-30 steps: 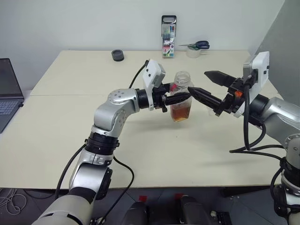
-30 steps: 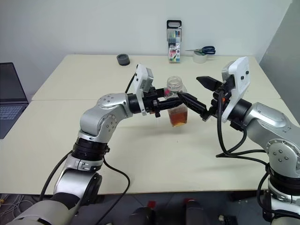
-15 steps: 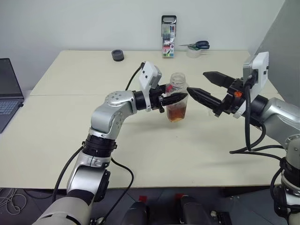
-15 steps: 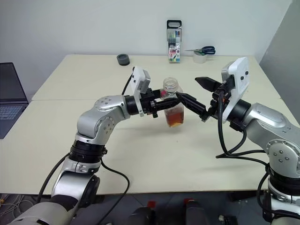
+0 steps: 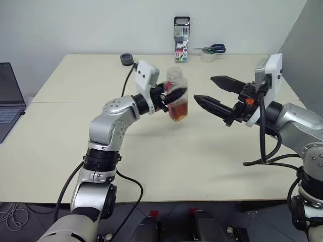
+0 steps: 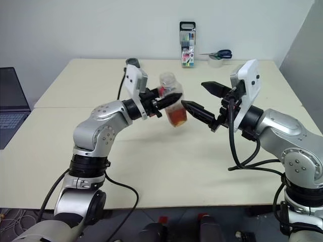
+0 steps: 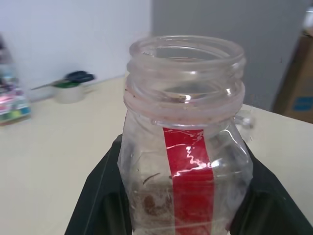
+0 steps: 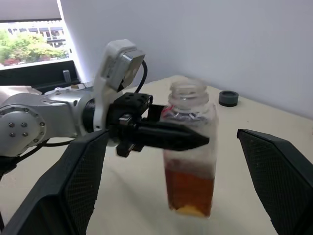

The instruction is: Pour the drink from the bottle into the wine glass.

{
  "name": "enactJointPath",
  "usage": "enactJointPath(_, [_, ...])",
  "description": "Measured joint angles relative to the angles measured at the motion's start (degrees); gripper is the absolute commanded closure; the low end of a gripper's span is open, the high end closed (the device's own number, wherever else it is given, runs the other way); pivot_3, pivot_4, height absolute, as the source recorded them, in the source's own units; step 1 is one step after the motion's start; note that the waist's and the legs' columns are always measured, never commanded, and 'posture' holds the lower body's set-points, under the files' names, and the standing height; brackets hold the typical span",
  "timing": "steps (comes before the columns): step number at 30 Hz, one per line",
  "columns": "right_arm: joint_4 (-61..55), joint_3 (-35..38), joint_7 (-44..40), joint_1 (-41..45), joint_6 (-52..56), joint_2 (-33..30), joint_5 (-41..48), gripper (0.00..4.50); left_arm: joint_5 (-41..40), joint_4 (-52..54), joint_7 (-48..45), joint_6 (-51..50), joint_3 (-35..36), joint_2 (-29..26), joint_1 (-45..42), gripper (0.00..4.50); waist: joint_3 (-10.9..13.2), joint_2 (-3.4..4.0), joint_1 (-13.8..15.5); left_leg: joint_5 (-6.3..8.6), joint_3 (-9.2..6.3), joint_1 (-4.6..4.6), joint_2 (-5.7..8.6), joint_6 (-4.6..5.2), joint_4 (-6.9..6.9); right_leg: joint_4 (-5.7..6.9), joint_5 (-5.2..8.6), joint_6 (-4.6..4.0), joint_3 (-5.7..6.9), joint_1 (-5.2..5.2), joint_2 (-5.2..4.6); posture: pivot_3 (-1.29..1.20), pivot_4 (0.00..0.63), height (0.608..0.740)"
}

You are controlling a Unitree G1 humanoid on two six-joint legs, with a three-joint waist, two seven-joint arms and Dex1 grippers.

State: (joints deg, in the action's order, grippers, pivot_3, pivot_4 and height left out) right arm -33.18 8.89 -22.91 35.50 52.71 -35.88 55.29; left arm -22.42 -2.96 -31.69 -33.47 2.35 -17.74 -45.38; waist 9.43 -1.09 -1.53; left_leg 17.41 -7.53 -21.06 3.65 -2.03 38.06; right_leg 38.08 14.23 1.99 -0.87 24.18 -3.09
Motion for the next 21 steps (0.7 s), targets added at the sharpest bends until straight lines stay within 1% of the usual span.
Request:
enactJointPath(4, [0.84, -0.90, -3.01, 1.71, -1.43, 0.00, -0.12, 0.05, 2.33, -2.04, 6.83, 0.62, 3.26, -0.11, 0.08, 2.60, 0.00, 0.00, 0.02, 0.00, -0.02, 0.00, 0.01, 0.00, 0.00, -0.02, 0.00, 0.00, 0.02, -0.01, 0.00, 0.00, 0.150, 0.740])
enactJointPath(9, [2.03, -1.65, -6.27, 1.68, -3.48, 0.01, -0.98, 0.05, 3.95, -2.23, 12.01, 1.74, 7.14, -1.42, 1.34, 2.60, 0.00, 0.00, 0.04, 0.00, -0.01, -0.01, 0.01, 0.00, 0.00, -0.02, 0.00, 0.00, 0.01, 0.01, -0.02, 0.00, 0.150, 0.740])
enactJointPath(15, [2.40, -3.07, -8.55, 1.40, -5.43, 0.60, -2.53, 0.05, 5.32, -3.47, 14.20, 3.89, 10.20, -4.50, 3.18, 2.60, 0.00, 0.00, 0.03, 0.00, -0.01, 0.00, 0.01, -0.01, -0.01, -0.02, 0.00, 0.00, 0.02, 0.02, -0.02, 0.00, 0.150, 0.740])
enactJointPath(21, [3.42, -3.51, -9.39, 1.27, -6.32, 1.15, -3.56, 0.05, 6.14, -6.33, 14.35, 7.37, 11.64, -5.33, 6.88, 2.60, 0.00, 0.00, 0.09, 0.00, -0.04, -0.01, 0.01, -0.01, 0.00, -0.02, -0.01, -0.01, 0.02, 0.02, -0.03, 0.00, 0.150, 0.740])
